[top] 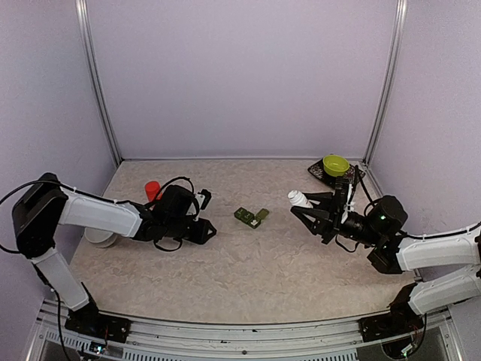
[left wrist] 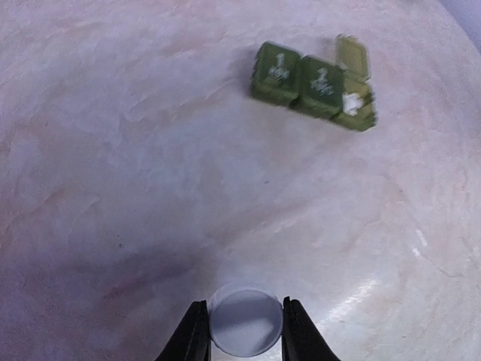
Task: Sort the pills into containers
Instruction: Pick up the lid of the pill bottle from the center of the board, then close the lid of the pill bottle.
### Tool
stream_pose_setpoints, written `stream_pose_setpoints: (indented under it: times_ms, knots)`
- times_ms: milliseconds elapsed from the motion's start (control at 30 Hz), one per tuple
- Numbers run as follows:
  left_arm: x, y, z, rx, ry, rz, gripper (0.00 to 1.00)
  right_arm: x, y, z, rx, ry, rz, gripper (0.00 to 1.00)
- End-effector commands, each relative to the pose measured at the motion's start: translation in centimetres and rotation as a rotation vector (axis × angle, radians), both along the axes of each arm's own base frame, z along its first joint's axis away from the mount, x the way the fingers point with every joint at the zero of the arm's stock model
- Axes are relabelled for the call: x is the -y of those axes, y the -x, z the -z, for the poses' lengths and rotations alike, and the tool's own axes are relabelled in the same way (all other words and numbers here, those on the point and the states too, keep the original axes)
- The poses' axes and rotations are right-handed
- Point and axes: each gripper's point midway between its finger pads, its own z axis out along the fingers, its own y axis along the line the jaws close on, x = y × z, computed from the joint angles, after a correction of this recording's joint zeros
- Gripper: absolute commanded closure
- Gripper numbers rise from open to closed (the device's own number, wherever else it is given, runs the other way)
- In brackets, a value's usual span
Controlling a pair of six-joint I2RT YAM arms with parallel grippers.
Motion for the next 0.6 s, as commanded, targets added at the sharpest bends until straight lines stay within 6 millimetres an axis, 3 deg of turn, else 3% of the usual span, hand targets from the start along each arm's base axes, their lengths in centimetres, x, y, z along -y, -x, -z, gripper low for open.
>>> stream_pose_setpoints:
  times_ms: [0, 333, 567]
  knots:
    - [3.8, 1.6, -7.3, 0.096, 0.193, 0.152, 0.73, -1.1, 1.5, -0.1, -0.011, 0.010, -0.109, 0.92]
    - [9.9, 7.3, -18.6, 0.146, 0.461, 0.362, 0.72, -2.6, 3.9, 0.5, 0.042, 0.039, -0.214, 0.92]
    - [11.4, 10.0, -24.5, 0.165, 0.637, 0.437, 0.71, -3.4, 4.5, 0.2, 0.075, 0.037, -0.210, 0.92]
